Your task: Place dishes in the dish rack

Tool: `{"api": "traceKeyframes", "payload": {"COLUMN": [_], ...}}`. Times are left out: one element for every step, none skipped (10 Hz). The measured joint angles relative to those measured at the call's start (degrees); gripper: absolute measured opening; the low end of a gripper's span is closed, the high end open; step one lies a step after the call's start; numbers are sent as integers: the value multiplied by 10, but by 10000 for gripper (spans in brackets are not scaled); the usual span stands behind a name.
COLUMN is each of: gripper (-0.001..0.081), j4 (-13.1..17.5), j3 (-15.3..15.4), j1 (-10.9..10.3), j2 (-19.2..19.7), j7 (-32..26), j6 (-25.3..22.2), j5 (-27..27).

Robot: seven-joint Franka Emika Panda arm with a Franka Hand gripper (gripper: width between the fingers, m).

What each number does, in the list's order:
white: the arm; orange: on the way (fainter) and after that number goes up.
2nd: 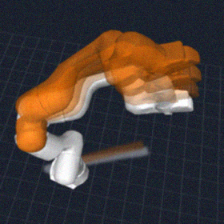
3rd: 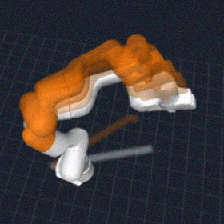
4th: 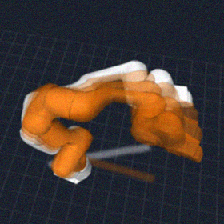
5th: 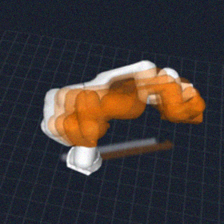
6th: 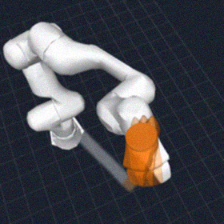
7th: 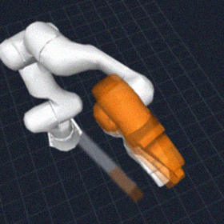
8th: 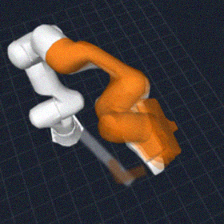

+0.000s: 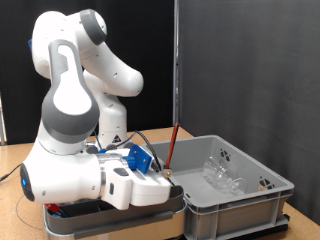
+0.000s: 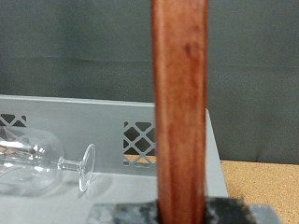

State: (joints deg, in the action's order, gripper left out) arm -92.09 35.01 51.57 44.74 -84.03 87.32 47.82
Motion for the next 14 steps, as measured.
{"api": "traceKeyframes", "payload": {"gripper": [87,205,205,358,358,536,536,712,712,794,805,805,805,805], "j4": [0,0,0,0,0,0,0,0,0,0,0,0,1,2], "j3": [0,-1,-1,-1,-1,-1,-1,-1,-1,-1,-1,-1,-1,1], "j1": [-1,-4,-6,-7,-8,-10,-11,-12,-12,-13,-14,-14,-14,-14], "j2": [0,2,3,4,4,4,4,4,4,4,4,4,5,5], "j7": [0,0,-1,-1,-1,-1,-1,-1,-1,-1,-1,-1,-1,-2], "j6": [2,12,14,16,18,20,21,22,23,24,25,25,25,25], "j5": [-1,-2,-2,-2,-2,-2,-2,-2,-2,-2,-2,-2,-2,-2]}}
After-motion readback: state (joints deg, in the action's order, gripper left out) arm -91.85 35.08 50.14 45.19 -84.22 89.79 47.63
